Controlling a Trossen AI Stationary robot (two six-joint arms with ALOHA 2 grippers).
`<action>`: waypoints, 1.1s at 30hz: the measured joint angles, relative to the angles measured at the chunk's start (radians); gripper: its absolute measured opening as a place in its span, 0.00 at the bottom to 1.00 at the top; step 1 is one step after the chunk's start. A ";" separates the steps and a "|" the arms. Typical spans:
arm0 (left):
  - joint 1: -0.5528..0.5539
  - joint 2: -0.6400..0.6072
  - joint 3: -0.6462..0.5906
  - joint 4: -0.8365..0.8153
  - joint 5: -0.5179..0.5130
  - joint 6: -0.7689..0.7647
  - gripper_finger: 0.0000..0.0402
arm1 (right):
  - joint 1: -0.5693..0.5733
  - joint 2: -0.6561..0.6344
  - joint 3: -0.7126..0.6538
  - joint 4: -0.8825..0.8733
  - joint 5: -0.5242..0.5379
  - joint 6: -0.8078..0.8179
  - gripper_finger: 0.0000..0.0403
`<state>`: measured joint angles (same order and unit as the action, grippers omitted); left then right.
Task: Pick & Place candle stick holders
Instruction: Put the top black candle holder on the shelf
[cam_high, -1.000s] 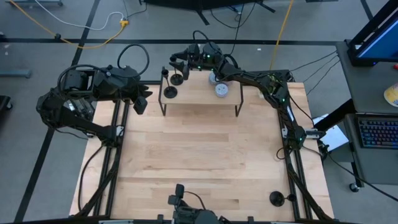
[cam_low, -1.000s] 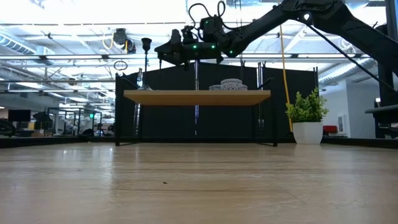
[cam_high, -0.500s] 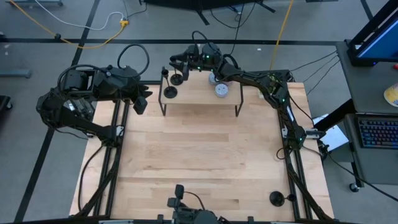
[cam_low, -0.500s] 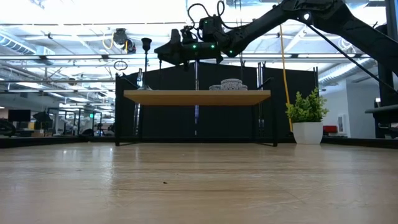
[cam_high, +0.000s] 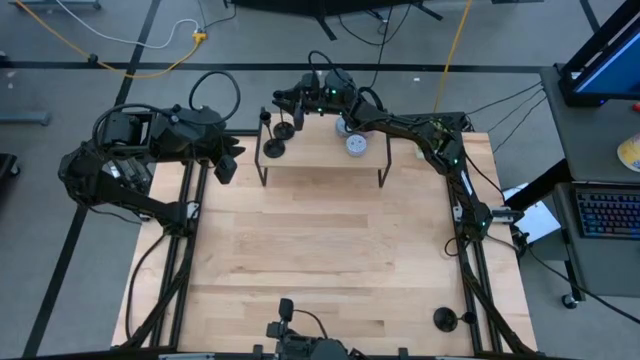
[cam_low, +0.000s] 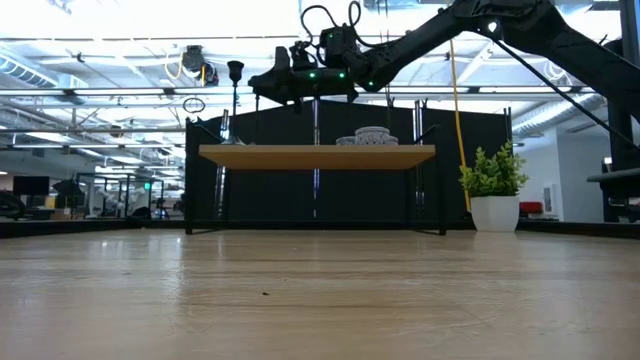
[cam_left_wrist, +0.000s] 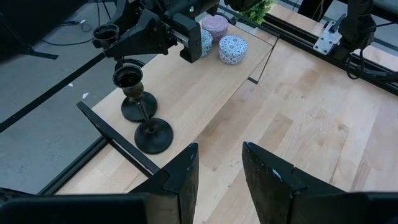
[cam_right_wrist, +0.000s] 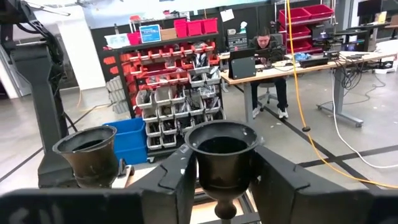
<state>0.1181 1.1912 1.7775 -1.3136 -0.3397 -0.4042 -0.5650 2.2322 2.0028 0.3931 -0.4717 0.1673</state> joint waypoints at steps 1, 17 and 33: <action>0.000 0.000 0.000 0.000 0.000 0.000 0.32 | 0.000 0.000 0.000 0.005 0.000 -0.001 0.30; 0.000 0.000 0.000 0.000 0.000 -0.005 0.32 | 0.003 0.001 0.000 0.052 0.007 -0.015 0.26; 0.000 0.000 0.000 0.000 -0.001 -0.005 0.32 | 0.000 0.001 0.000 0.052 0.034 -0.082 0.26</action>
<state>0.1184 1.1912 1.7775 -1.3132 -0.3408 -0.4088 -0.5652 2.2333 2.0026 0.4446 -0.4380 0.0855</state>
